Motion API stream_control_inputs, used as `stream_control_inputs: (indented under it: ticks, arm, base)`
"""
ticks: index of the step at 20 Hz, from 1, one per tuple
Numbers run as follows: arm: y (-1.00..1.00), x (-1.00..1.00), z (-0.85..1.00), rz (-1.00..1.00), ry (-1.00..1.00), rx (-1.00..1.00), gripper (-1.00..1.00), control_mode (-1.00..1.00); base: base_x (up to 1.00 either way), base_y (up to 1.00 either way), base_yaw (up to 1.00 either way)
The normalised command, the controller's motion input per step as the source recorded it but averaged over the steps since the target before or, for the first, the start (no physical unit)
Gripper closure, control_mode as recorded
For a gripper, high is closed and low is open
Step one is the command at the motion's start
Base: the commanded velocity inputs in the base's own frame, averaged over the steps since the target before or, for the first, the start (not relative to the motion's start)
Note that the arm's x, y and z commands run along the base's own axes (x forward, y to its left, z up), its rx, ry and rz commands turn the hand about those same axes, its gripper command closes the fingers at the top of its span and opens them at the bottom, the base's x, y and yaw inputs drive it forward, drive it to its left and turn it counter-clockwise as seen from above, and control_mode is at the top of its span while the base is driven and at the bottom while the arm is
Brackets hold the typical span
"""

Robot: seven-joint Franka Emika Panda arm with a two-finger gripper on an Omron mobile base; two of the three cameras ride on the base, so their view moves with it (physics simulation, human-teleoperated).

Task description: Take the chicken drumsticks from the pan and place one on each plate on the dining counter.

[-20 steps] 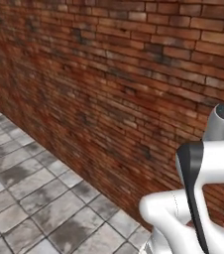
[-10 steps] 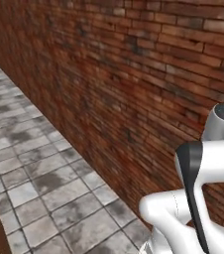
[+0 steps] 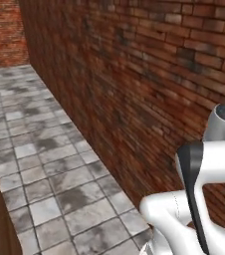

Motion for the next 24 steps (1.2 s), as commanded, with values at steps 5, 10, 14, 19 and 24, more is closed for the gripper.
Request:
stream_control_inputs:
  ticks: [5,10,14,19,24]
  arm:
    - [0.0,0.0,0.0,0.0,0.0,0.0,1.0,1.0]
    - [0.0,0.0,0.0,0.0,0.0,0.0,1.0,1.0]
    - [0.0,0.0,0.0,0.0,0.0,0.0,1.0,1.0]
    - [0.0,0.0,0.0,0.0,0.0,0.0,1.0,1.0]
    - [0.0,0.0,0.0,0.0,0.0,0.0,1.0,1.0]
  base:
    - [1.0,0.07,0.38]
    - [1.0,0.0,0.39]
    - [1.0,0.0,0.42]
    - [1.0,0.0,0.43]
    - [1.0,0.0,0.47]
